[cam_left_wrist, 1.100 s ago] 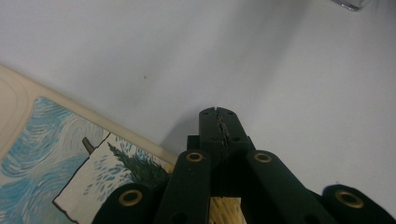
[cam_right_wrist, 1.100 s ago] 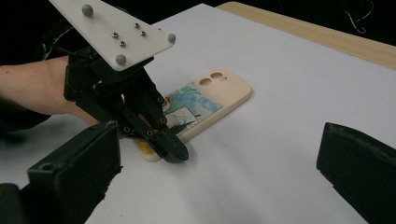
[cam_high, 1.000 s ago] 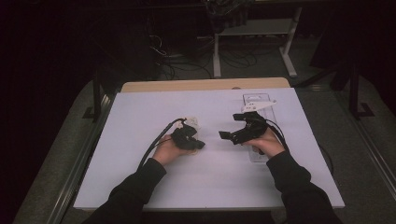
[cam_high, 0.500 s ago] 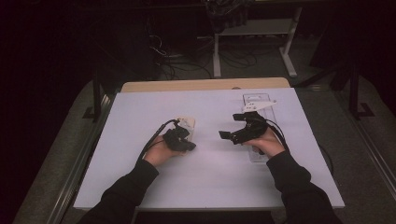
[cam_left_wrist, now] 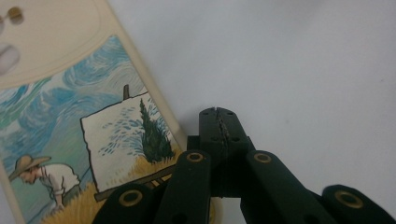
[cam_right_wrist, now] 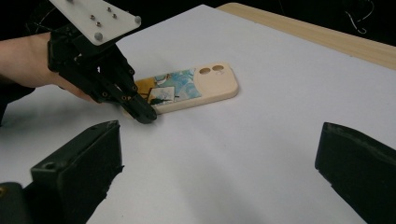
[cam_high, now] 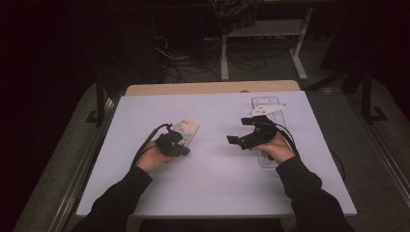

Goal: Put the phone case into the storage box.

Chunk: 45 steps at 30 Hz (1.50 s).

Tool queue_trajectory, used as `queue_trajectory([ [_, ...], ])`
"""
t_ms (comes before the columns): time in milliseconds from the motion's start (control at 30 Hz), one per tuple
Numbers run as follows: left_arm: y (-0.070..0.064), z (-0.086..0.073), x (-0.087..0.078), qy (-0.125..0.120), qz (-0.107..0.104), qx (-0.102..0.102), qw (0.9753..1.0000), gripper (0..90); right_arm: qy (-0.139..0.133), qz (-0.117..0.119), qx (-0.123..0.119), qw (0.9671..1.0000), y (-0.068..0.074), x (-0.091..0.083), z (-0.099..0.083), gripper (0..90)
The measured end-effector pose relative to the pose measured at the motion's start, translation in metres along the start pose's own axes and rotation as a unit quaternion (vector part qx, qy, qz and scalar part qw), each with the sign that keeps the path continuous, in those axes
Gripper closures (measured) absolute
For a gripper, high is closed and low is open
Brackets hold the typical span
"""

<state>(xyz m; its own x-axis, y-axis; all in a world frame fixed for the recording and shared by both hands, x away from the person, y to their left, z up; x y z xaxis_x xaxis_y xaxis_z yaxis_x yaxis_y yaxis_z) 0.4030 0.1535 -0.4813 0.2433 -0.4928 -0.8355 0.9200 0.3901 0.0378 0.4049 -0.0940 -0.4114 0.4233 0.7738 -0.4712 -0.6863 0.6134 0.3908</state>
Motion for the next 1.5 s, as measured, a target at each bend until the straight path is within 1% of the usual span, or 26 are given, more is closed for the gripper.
queue_trajectory([
  [33,0.000,-0.001,0.000,-0.004,0.003,-0.008,1.0000,89.8,0.000,0.000,0.000,1.0000,0.000,0.000,0.000,0.0],
  [100,0.004,-0.005,-0.003,0.000,0.007,-0.005,1.0000,89.9,0.000,0.000,0.000,1.0000,0.000,0.000,0.000,0.0],
  [233,0.010,-0.012,-0.008,0.001,0.011,-0.014,0.9998,89.9,0.000,0.000,0.000,1.0000,0.000,0.000,0.000,0.0],
  [367,0.011,-0.014,-0.009,-0.001,0.010,-0.018,0.9998,89.8,0.000,0.000,0.001,1.0000,0.000,0.000,0.000,0.0],
  [400,0.010,-0.013,-0.009,-0.008,0.009,-0.023,0.9997,89.8,0.001,0.000,0.001,1.0000,0.000,0.000,0.000,0.0],
  [433,0.010,-0.012,-0.010,-0.014,0.007,-0.017,0.9997,89.8,0.001,0.000,0.001,1.0000,0.000,0.000,0.000,0.0],
  [500,0.008,-0.009,-0.014,-0.027,0.000,-0.016,0.9995,89.5,0.000,0.000,-0.001,1.0000,0.000,0.000,0.000,0.0],
  [567,0.005,-0.006,-0.021,-0.041,-0.006,-0.017,0.9990,83.8,0.001,0.000,0.002,1.0000,0.000,0.000,0.000,0.0],
  [600,0.004,-0.005,-0.024,-0.049,-0.008,-0.015,0.9986,81.4,-0.001,0.000,-0.002,1.0000,0.000,0.000,0.000,0.0],
  [633,0.001,-0.004,-0.029,-0.065,-0.007,-0.022,0.9976,77.3,-0.002,0.000,-0.002,1.0000,0.000,0.000,0.000,0.0],
  [700,-0.001,-0.004,-0.036,-0.083,-0.011,-0.026,0.9962,69.3,-0.001,0.000,0.001,1.0000,0.000,0.000,0.000,0.0],
  [733,-0.002,-0.004,-0.040,-0.090,-0.012,-0.024,0.9955,67.1,-0.001,0.000,0.001,1.0000,0.000,0.000,0.000,0.0],
  [800,-0.004,-0.007,-0.048,-0.100,-0.017,-0.015,0.9947,57.1,-0.001,0.000,0.001,1.0000,0.000,0.000,0.000,0.0],
  [833,-0.005,-0.008,-0.052,-0.103,-0.019,-0.014,0.9944,54.5,-0.002,0.000,0.000,1.0000,-0.001,0.000,0.000,0.0],
  [867,-0.008,-0.010,-0.056,-0.115,-0.020,-0.014,0.9931,52.3,-0.001,0.000,0.001,1.0000,0.000,0.000,0.000,0.0],
  [900,-0.010,-0.011,-0.059,-0.119,-0.021,-0.015,0.9925,48.6,-0.001,0.000,0.001,1.0000,0.000,0.000,0.000,0.0],
  [1000,-0.015,-0.019,-0.070,-0.135,-0.010,-0.007,0.9907,40.1,-0.001,-0.001,0.000,1.0000,0.000,0.000,0.000,0.0],
  [1067,-0.020,-0.023,-0.076,-0.147,-0.007,-0.009,0.9890,35.7,-0.001,-0.001,0.001,1.0000,0.000,0.000,0.000,0.0],
  [1167,-0.025,-0.031,-0.081,-0.157,0.010,-0.010,0.9875,27.5,0.000,-0.001,0.000,1.0000,0.000,0.000,0.000,0.0],
  [1200,-0.026,-0.035,-0.083,-0.155,0.018,-0.002,0.9877,25.5,-0.001,-0.001,0.001,1.0000,0.000,0.000,0.000,0.0],
  [1233,-0.030,-0.038,-0.083,-0.161,0.020,-0.005,0.9868,23.2,0.000,-0.002,0.000,1.0000,-0.001,0.000,0.000,0.0],
  [1333,-0.035,-0.045,-0.083,-0.158,0.022,0.003,0.9872,12.0,-0.001,-0.002,0.003,1.0000,0.000,0.000,0.000,0.0],
  [1367,-0.036,-0.046,-0.082,-0.160,0.022,0.003,0.9869,8.8,0.000,-0.002,0.003,1.0000,0.000,0.000,0.000,0.0],
  [1400,-0.039,-0.047,-0.080,-0.163,0.018,-0.005,0.9864,4.8,0.000,-0.003,0.003,1.0000,0.000,0.000,0.000,0.0],
  [1433,-0.040,-0.048,-0.079,-0.163,0.019,-0.001,0.9865,1.4,0.000,-0.002,0.004,1.0000,0.000,0.000,0.000,0.0],
  [1500,-0.042,-0.049,-0.078,-0.164,0.021,-0.001,0.9862,0.0,0.000,-0.003,0.002,1.0000,0.000,0.001,0.000,0.0],
])
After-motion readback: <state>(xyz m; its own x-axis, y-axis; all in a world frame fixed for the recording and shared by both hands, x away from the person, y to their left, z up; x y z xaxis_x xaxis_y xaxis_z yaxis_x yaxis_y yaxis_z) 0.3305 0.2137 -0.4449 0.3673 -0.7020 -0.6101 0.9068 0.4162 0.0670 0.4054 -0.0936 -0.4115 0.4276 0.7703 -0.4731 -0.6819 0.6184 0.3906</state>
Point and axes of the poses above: each handheld gripper's, and its own axes: x roughly forward along the jaws, z roughly out of its top, y roughly to its left, the point moved 6 cm from there along x, roughly forward along the jaws, and after that the axes turned 13 degrees about x, right-handed, at the moved point
